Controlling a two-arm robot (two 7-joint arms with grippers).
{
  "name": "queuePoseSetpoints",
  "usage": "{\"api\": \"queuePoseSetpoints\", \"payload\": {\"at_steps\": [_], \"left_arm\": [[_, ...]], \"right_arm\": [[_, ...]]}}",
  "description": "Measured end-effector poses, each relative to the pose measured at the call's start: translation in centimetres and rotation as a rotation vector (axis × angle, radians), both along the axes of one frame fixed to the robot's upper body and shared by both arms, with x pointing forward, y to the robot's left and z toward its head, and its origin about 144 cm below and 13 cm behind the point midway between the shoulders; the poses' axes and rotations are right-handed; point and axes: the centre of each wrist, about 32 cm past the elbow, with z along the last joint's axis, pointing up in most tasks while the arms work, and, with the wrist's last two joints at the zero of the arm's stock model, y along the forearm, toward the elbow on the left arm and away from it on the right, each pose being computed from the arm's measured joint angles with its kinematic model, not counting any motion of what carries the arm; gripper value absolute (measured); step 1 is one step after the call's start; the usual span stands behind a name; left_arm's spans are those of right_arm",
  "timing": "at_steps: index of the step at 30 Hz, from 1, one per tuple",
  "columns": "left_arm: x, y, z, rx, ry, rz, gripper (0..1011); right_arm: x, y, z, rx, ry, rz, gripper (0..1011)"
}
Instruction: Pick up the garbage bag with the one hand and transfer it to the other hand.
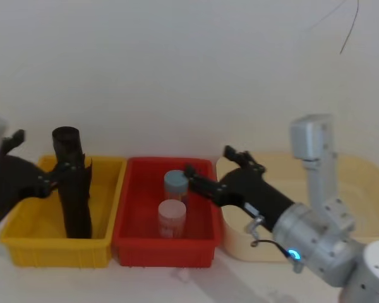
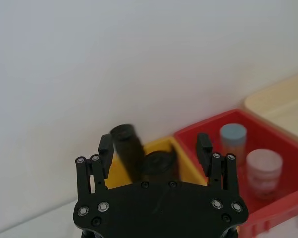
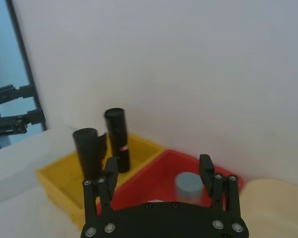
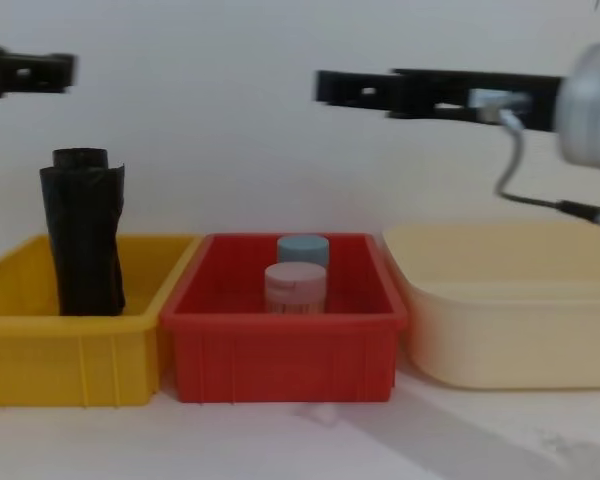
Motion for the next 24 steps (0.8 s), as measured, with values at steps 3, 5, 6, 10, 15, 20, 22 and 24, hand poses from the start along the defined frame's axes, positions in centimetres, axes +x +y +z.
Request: {"api": "queuePoseSetpoints", "payload": {"at_steps": [3,5,6,10,15,20,22,24], "left_arm": [[0.0,1.8,-0.4,-0.005,-0.003,0.008,1001],[0.1,2.5,-0.7,-0.005,-0.004,0.01,1001],[0.3,3.2,-0.9,-0.005,-0.006,0.012,1001],[0.8,4.6,-1.4,-0.005,-0.015,-0.004,1001],[2.1,5.9,-2.0,0.001,-0.026,-0.033,1002],[3.4,6.6,-2.7,0.006,-0.033,-0.083,1001],[3.8,6.7,-2.9,0.007,-0.032,-0.096,1001],[4.3,6.7,-3.2,0.008,-0.03,-0.122,1001]], "right_arm": [[0.6,1.8,0.2,-0.021,0.013,0.031,1001],[0.7,2.1,0.2,-0.024,0.015,0.037,1001],[0.9,2.9,0.2,-0.033,0.019,0.05,1001],[1.4,4.2,0.2,-0.055,0.034,0.069,1001],[1.9,5.5,0.0,-0.082,0.054,0.079,1001],[2.2,6.1,-0.2,-0.102,0.072,0.074,1001],[2.2,6.1,-0.2,-0.107,0.077,0.072,1001],[2.3,6.2,-0.3,-0.113,0.084,0.07,1001]]}}
